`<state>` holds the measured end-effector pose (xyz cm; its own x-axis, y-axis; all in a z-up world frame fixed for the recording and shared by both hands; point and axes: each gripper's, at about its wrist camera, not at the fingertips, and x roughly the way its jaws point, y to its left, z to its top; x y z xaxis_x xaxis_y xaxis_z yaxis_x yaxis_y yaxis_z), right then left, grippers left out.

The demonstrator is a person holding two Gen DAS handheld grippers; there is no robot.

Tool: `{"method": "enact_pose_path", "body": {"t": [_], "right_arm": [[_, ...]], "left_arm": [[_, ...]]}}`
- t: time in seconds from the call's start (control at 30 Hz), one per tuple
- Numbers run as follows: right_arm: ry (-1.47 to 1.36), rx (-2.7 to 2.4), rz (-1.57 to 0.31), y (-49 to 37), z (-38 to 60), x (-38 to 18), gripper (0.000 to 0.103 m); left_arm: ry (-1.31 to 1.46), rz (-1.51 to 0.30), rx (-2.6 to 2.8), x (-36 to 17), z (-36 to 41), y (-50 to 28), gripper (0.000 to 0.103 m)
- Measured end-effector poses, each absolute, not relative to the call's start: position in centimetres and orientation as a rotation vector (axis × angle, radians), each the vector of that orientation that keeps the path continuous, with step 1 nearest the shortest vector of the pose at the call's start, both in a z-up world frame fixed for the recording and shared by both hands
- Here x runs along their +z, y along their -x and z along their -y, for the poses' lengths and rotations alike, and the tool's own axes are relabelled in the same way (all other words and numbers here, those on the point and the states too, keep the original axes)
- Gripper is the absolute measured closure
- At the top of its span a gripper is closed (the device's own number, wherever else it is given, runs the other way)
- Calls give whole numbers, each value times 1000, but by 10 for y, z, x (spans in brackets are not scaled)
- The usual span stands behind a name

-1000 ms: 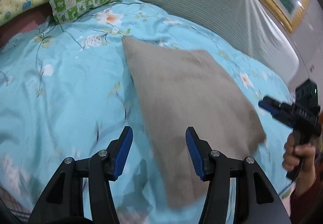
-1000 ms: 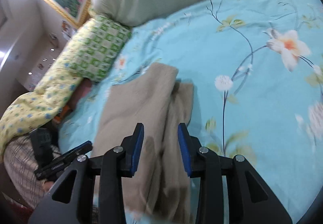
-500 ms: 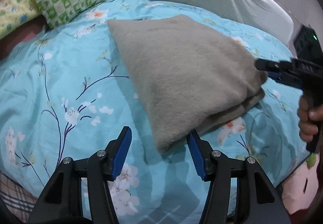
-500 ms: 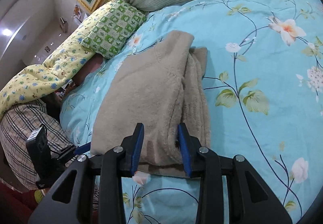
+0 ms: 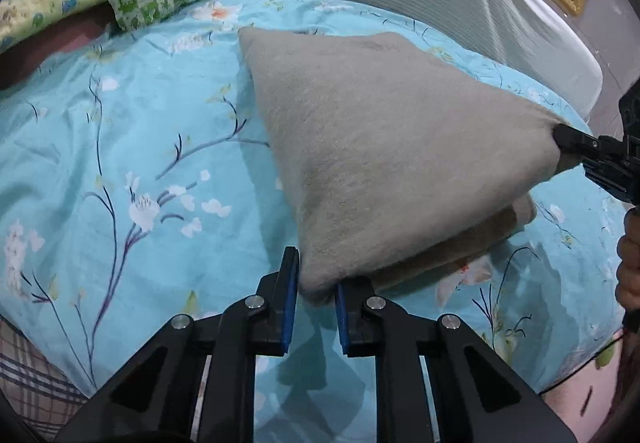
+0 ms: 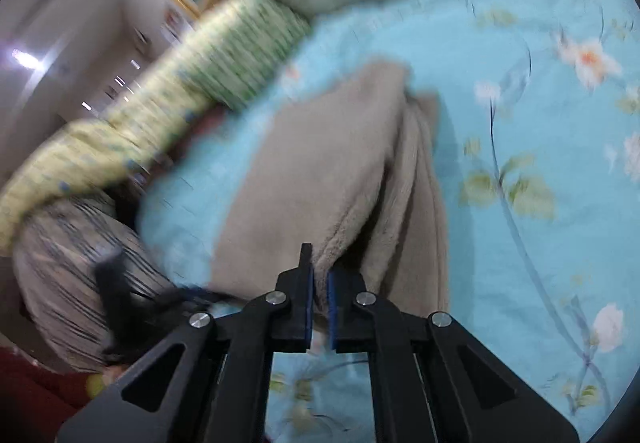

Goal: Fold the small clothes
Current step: 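Fold the held side over the stack with the right gripper and release, then press and square the folded sweater with both open grippers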

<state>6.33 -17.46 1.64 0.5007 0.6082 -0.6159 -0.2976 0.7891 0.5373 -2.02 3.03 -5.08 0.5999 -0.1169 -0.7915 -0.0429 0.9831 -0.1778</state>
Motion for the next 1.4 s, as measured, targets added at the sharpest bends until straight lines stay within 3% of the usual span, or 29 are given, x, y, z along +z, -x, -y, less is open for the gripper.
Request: {"method": "enact_pose_path", "body": {"t": [0.27,0.7,1.0,1.07,1.23,1.4], "right_arm": [[-344,431,-1055,-64,188,-55,98],[-377,390,-1054,-52,190,-39,94],[-423,329,-915,-60,196,13,83],[-418,379,-908,-78,183,18,83],[-386,452,-918,-130,142,14,83],[-349,392,-953,-143,137,-13,83]], "left_arm": [[199,-962,-57,-58,-32,20,86],[221,-920,-119,-20,-52,39,83],[298,-830,-174,17,-62,-6,81],[298,-811,-209,22,-56,-28,74],[360,-846,-270,11,-49,-81,73],[340,-882,-306,-19,-36,-78,74]]}}
